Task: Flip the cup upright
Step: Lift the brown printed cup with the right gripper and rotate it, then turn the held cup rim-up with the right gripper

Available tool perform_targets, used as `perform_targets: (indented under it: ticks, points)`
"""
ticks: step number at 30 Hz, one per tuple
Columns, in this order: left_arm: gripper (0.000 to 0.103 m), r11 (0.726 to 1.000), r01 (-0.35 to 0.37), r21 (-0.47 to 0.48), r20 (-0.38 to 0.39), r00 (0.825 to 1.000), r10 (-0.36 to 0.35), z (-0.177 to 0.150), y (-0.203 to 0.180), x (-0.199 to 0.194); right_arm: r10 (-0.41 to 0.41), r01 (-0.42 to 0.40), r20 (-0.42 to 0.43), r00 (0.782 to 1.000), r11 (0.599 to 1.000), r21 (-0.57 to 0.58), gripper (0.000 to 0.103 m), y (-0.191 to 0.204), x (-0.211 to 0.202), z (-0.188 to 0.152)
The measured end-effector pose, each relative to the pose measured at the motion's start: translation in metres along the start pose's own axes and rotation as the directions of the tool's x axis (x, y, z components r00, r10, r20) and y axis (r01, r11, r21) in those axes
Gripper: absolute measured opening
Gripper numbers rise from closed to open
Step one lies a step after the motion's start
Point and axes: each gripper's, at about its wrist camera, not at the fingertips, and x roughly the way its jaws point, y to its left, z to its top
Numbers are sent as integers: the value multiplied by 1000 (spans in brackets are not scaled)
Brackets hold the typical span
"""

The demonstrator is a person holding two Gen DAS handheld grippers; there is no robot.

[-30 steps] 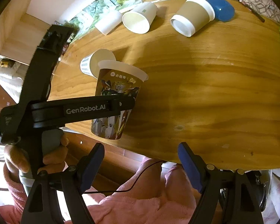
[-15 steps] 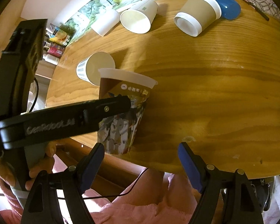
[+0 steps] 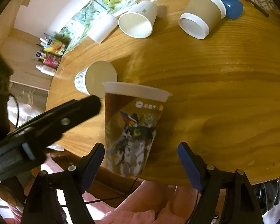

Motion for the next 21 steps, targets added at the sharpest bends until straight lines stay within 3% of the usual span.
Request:
perform_targets:
  ticks: [4, 9, 21]
  points:
    - [81, 999, 36, 13, 91, 995, -37, 0, 14, -17, -13, 12, 33, 999, 999, 30, 82, 2, 3, 2]
    - [81, 998, 41, 38, 208, 977, -48, -4, 25, -35, -36, 30, 78, 996, 996, 79, 82, 9, 10, 7]
    - [81, 996, 36, 76, 301, 952, -58, -27, 54, -49, -131, 103, 140, 981, 976, 192, 82, 14, 27, 20]
